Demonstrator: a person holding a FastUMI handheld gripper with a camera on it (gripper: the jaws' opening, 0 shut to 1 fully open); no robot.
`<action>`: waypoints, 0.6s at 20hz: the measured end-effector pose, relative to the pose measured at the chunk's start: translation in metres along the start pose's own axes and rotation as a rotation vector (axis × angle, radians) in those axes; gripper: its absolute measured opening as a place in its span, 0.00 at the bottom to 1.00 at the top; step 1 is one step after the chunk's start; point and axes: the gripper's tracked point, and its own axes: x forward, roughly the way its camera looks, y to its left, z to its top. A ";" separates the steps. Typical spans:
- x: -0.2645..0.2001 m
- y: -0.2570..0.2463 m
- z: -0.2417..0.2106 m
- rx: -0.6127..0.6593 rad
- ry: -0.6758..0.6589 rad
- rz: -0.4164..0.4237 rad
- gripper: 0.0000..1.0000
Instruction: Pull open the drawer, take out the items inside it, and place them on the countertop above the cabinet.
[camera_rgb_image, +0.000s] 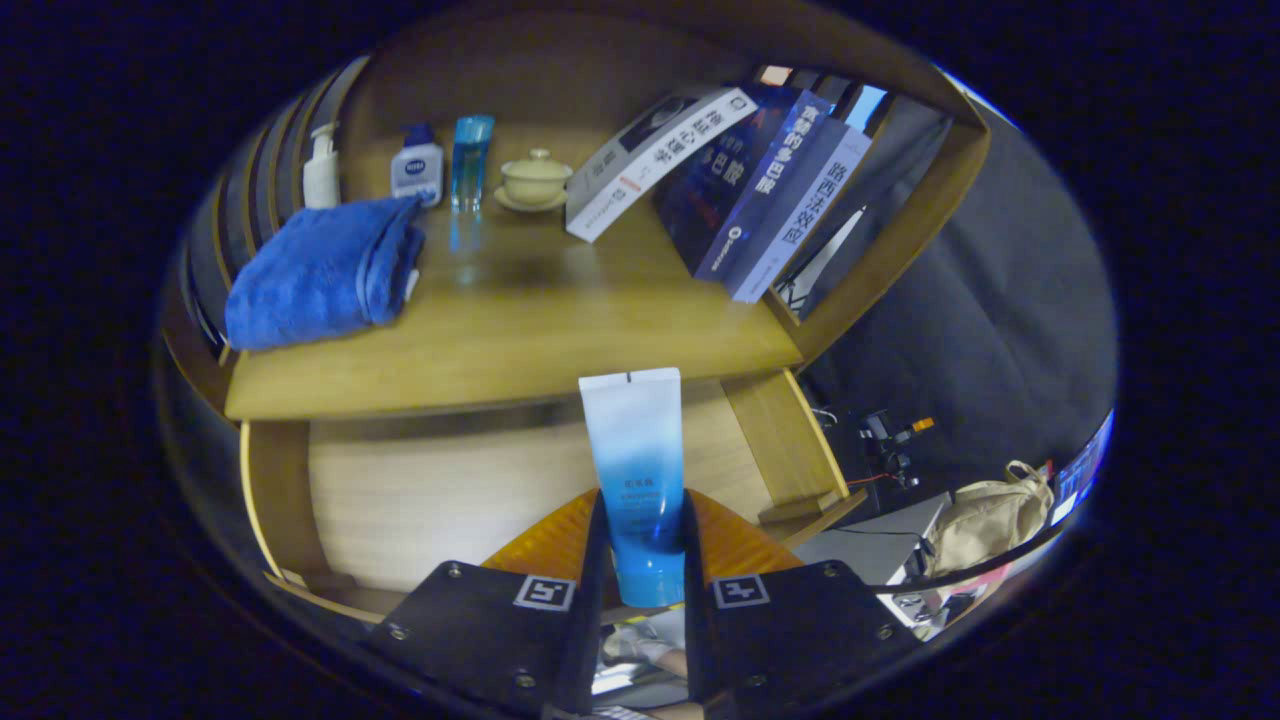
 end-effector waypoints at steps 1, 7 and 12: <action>-0.001 0.003 0.008 0.013 -0.021 0.013 0.35; 0.011 0.036 0.053 0.009 -0.094 0.108 0.35; 0.039 0.073 0.076 -0.003 -0.101 0.213 0.35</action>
